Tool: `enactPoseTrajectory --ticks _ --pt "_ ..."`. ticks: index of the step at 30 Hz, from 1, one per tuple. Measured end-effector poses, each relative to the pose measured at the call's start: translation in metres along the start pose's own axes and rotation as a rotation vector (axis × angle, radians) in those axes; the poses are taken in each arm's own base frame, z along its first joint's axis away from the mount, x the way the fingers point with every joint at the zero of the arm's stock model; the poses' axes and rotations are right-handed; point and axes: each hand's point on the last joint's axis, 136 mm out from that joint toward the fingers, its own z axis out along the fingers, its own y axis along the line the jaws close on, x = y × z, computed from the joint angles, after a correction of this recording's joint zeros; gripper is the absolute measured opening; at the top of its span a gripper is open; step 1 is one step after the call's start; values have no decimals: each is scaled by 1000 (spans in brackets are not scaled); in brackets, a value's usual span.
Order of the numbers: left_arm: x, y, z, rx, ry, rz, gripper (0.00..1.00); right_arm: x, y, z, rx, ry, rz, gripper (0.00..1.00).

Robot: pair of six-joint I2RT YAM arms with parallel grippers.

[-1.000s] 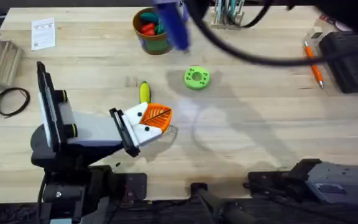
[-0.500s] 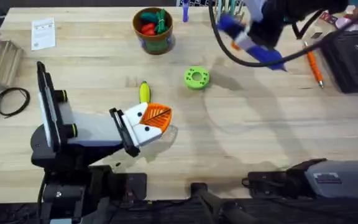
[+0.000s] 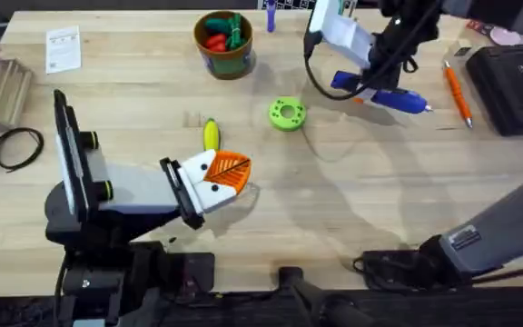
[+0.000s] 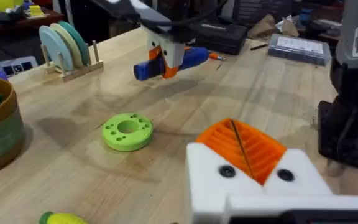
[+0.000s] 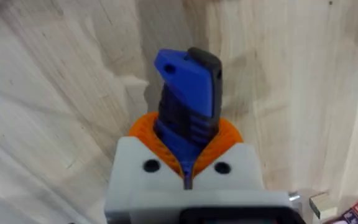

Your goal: Pick up the gripper from the table and insert it into the empty holder that is missing its gripper. Then pick up a screw, insert it into the mounting hole, and use the screwdriver to tighten it. Finally, clean up the table by picking up the vegetable and placing it into the bucket.

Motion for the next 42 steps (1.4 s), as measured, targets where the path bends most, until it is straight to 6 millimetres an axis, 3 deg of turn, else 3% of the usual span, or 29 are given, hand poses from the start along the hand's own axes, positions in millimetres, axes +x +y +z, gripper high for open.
enactPoseTrajectory --ticks 8,9,10,14,16,26,27,32,34,37,42 --pt "0 0 0 0 0 0 12 -1 9 31 -78 26 -28 25" --pt "0 0 0 0 0 0 12 -1 10 32 -85 24 -27 66" --pt "0 0 0 0 0 0 12 -2 11 33 -89 21 -28 159" --pt "0 0 0 0 0 0 12 -3 10 32 -85 12 -28 732" --pt "0 0 0 0 0 0 12 -4 10 32 -86 10 -25 958" --pt "0 0 0 0 0 1 25 -17 8 24 -56 -16 149 985" --pt "0 0 0 0 0 5 127 -20 6 19 -39 -28 170 984" --pt "0 0 0 0 0 3 919 -36 -10 -30 82 -140 332 985" --pt "0 0 0 0 0 3 980 -41 -17 -55 126 -196 426 987" --pt "0 0 0 -1 0 3 985 -42 -25 -90 169 -280 605 987" --pt "-2 10 0 -56 -6 6 985 -34 -16 -129 158 -364 897 987"
